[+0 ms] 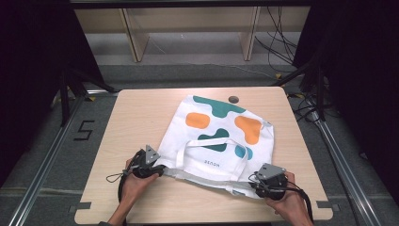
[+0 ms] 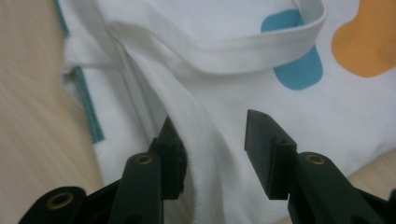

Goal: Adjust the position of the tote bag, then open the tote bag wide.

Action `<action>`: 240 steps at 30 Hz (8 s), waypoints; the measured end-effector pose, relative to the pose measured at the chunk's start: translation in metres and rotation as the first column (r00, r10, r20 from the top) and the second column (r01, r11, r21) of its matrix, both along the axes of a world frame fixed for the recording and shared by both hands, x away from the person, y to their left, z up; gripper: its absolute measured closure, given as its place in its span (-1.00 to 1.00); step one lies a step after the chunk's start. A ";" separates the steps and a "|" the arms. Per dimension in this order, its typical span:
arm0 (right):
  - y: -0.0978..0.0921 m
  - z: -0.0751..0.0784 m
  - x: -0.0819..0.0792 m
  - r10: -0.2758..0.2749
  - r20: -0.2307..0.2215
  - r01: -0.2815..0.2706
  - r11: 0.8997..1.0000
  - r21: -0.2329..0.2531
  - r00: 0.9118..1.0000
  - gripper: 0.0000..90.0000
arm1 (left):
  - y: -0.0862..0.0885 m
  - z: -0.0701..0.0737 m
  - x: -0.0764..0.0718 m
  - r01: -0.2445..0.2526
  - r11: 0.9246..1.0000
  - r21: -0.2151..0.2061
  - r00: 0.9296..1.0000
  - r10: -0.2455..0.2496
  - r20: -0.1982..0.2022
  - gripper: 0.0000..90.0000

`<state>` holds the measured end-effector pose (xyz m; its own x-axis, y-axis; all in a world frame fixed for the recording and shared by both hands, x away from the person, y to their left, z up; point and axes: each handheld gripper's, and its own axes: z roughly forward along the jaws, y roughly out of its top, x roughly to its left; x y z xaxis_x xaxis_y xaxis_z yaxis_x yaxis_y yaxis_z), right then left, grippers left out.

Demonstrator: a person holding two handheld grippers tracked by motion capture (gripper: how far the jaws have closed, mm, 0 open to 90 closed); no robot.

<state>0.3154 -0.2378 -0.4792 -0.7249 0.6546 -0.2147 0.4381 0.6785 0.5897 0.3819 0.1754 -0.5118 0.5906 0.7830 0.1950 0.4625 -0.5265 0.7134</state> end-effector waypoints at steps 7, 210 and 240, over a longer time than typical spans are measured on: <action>-0.007 -0.005 0.000 0.011 -0.016 -0.011 0.999 -0.030 1.000 0.72 | 0.002 0.009 -0.005 0.028 1.000 -0.015 0.999 -0.027 0.037 0.44; -0.064 0.010 0.086 -0.114 -0.038 0.120 0.960 0.253 0.993 0.96 | -0.017 0.004 0.027 0.142 0.944 -0.297 0.989 -0.148 0.002 0.86; -0.052 0.084 0.050 -0.054 0.058 0.018 0.866 0.500 0.997 0.27 | -0.022 0.081 -0.013 0.160 0.856 -0.492 0.983 -0.186 -0.004 0.15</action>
